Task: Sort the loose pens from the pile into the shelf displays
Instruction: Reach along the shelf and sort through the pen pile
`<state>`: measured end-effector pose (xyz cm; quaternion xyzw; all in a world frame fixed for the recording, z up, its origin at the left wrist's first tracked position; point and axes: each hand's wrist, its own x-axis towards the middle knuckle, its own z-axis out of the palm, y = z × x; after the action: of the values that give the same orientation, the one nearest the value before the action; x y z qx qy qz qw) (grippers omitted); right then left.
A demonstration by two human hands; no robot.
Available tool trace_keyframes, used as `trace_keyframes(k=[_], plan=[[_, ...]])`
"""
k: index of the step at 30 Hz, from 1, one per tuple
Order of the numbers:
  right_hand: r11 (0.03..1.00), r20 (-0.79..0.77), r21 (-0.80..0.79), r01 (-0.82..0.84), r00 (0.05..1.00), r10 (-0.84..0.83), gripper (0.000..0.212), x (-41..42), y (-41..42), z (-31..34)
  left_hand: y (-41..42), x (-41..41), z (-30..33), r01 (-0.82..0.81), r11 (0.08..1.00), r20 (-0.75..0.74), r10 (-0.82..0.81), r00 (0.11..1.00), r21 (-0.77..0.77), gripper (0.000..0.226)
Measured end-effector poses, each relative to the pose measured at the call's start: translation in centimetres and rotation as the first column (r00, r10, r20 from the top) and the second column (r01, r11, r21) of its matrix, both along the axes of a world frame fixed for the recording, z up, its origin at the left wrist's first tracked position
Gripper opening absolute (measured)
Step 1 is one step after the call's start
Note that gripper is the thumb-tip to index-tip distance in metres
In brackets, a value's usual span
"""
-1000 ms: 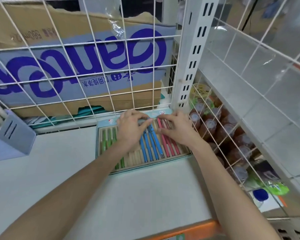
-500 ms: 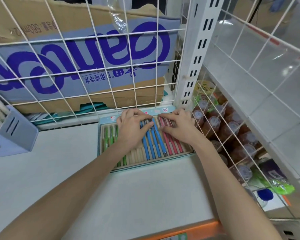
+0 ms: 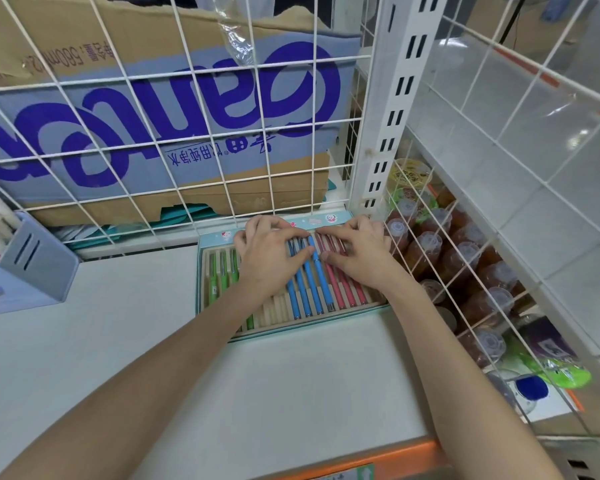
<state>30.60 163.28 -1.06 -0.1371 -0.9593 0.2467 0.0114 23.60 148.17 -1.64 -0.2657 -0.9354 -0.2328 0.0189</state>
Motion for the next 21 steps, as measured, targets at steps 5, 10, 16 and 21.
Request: trace_keyframes(k=[5, 10, 16, 21], plan=[[1.0, -0.006, 0.006, -0.001, 1.0, 0.001, 0.044, 0.0, 0.1, -0.1, 0.1, 0.1, 0.0, -0.012, 1.0, 0.013, 0.011, 1.0, 0.023, 0.034], [1.0, -0.014, -0.007, 0.0, 1.0, 0.0, 0.044, 0.1, 0.1, -0.2, 0.3, 0.1, 0.0, -0.031, 0.998, 0.045, 0.028, 0.999, 0.062, 0.034], [1.0, -0.021, -0.009, 0.0, 1.0, -0.001, 0.043, 0.1, 0.2, -0.2, 1.1, 0.0, 0.1, -0.043, 0.998, 0.033, 0.042, 0.999, 0.038, 0.036], [1.0, -0.028, -0.002, 0.0, 1.0, 0.0, 0.042, 0.2, 0.1, -0.3, 1.0, -0.1, 0.0, -0.041, 0.998, 0.026, 0.04, 0.999, 0.042, 0.036]])
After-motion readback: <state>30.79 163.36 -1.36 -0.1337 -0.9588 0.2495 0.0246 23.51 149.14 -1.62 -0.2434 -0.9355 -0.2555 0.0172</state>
